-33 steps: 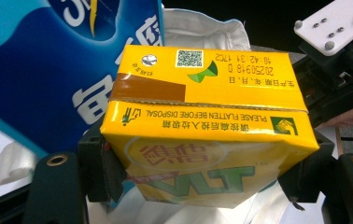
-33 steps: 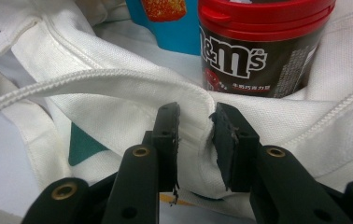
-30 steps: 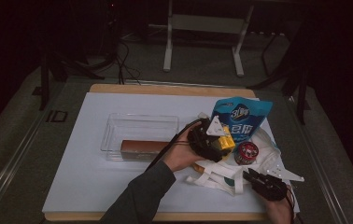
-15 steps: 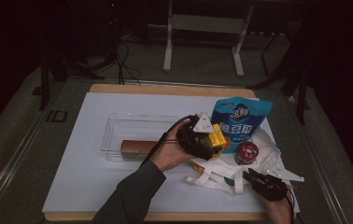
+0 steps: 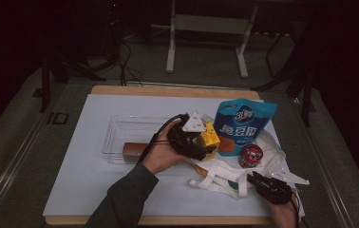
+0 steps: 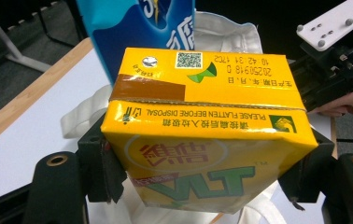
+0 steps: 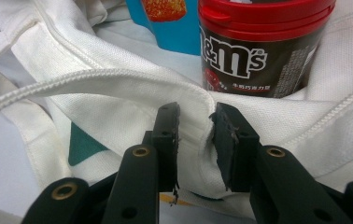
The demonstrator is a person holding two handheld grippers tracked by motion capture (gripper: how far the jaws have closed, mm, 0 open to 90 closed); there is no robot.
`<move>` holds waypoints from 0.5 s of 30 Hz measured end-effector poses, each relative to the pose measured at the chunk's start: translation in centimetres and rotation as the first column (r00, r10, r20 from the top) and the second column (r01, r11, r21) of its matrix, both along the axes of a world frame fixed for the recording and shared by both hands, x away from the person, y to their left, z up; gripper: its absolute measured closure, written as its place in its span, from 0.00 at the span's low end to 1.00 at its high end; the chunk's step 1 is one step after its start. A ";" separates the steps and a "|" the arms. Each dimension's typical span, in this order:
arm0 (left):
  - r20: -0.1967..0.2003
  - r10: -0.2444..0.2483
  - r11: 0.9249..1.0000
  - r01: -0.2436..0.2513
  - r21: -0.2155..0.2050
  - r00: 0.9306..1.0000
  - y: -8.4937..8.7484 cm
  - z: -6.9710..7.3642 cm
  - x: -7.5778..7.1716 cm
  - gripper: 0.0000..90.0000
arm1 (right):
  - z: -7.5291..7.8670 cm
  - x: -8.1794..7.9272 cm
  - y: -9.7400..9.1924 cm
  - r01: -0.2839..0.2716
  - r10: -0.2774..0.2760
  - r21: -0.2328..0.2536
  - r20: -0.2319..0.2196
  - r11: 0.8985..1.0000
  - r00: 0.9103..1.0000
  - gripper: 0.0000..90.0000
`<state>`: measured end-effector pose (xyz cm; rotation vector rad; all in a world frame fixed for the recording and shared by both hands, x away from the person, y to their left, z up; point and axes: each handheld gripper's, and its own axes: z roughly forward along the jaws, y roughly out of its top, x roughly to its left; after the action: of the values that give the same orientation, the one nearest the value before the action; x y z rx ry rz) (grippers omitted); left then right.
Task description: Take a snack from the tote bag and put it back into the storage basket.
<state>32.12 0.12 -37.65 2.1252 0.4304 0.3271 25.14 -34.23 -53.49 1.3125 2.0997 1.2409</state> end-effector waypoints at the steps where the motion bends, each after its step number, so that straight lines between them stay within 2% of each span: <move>1: 0.000 0.002 1.000 -0.002 0.002 1.000 0.2 0.0 0.0 0.32 | 0.0 0.0 0.0 0.000 0.000 0.000 0.000 1.000 1.000 0.78; 4: 0.002 0.009 1.000 -0.009 0.002 1.000 0.6 0.0 0.0 0.32 | 0.0 0.0 0.0 0.000 0.000 0.000 0.001 1.000 1.000 0.78; 8: 0.022 0.014 1.000 -0.014 0.006 1.000 1.4 0.2 -0.1 0.32 | 0.0 0.0 0.0 0.000 0.000 0.001 0.000 1.000 1.000 0.78; 15: 0.026 0.057 0.998 -0.057 0.013 0.998 2.9 0.3 0.3 0.32 | 0.0 0.0 0.0 0.000 0.000 0.000 0.000 1.000 1.000 0.78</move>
<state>32.40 3.02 -37.39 2.1232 0.4762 0.3903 25.13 -34.23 -53.50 1.3131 2.0991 1.2413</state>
